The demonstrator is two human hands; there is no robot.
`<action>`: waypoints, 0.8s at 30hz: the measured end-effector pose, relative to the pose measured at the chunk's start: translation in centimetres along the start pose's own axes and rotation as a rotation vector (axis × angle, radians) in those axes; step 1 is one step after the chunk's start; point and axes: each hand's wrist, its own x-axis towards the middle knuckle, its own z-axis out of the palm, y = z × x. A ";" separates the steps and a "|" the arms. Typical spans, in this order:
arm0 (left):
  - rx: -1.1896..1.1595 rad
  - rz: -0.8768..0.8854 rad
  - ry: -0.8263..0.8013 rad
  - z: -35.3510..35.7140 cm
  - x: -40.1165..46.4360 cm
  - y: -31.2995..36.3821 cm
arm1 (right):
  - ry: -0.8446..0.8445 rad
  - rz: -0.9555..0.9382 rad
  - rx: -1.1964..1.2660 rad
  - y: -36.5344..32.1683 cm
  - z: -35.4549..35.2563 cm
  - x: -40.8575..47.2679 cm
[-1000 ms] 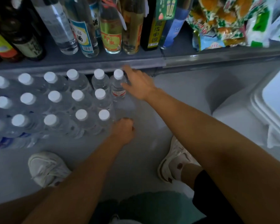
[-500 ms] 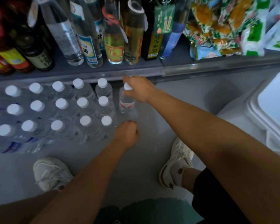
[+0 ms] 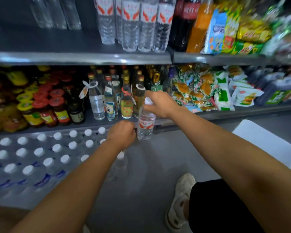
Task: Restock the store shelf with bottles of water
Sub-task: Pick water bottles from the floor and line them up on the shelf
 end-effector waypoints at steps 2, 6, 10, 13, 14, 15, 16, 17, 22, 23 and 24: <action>0.034 0.016 0.078 -3.4 0.4 -0.1 | 0.064 -0.017 -0.014 -1.2 -3.2 0.1; 0.081 0.061 0.242 -10.2 1.8 -0.3 | 0.199 -0.089 -0.040 -3.3 -9.0 1.7; 0.169 0.054 0.346 -16.1 4.1 -1.4 | 0.314 -0.146 -0.046 -5.2 -14.5 4.3; 0.210 0.036 0.418 -19.9 6.1 -2.7 | 0.397 -0.164 -0.046 -6.4 -17.8 6.8; 0.217 0.027 0.440 -21.0 6.8 -3.2 | 0.420 -0.170 -0.050 -6.7 -18.7 7.8; 0.223 0.021 0.463 -22.1 7.5 -3.6 | 0.446 -0.181 -0.060 -7.0 -19.4 8.9; 0.229 0.021 0.485 -23.1 8.2 -4.1 | 0.469 -0.190 -0.071 -7.3 -20.2 10.0; 0.239 0.025 0.504 -23.9 9.0 -4.5 | 0.489 -0.198 -0.076 -7.6 -20.8 11.1; 0.287 0.028 0.540 -26.8 13.1 -6.8 | 0.531 -0.218 -0.079 -8.5 -22.6 16.6; 0.290 0.029 0.542 -27.1 13.8 -7.2 | 0.533 -0.215 -0.076 -8.5 -22.8 17.6; 0.286 0.029 0.543 -27.3 14.6 -7.6 | 0.535 -0.217 -0.076 -8.6 -22.9 18.9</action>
